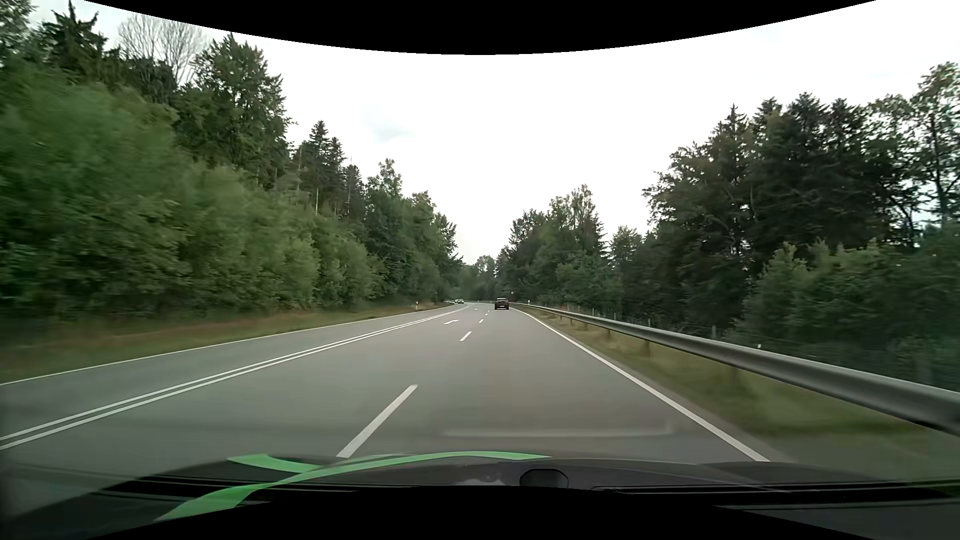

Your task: Follow the waypoints while adhering to traffic rules and regulations

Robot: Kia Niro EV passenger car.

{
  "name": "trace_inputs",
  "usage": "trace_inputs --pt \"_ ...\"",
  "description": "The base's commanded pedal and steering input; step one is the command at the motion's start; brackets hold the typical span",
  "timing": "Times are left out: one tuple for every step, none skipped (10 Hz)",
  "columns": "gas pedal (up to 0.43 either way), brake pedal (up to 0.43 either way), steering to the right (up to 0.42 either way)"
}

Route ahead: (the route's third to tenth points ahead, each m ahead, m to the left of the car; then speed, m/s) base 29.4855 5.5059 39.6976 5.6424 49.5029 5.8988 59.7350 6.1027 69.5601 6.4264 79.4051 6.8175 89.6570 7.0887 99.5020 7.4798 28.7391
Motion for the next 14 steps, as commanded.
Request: trace_inputs --pt "0.299 0.000 -0.003" --pt "0.319 0.000 -0.003" --pt "0.331 0.000 -0.003" --pt "0.339 0.000 -0.003" --pt "0.339 0.000 -0.004" --pt "0.339 0.000 -0.004" --pt "0.299 0.000 -0.005" --pt "0.280 0.000 -0.005" --pt "0.287 0.000 -0.004" --pt "0.319 0.000 -0.004" --pt "0.350 0.000 -0.004" --pt "0.350 0.000 -0.004" --pt "0.350 0.000 -0.004" --pt "0.350 0.000 -0.004"
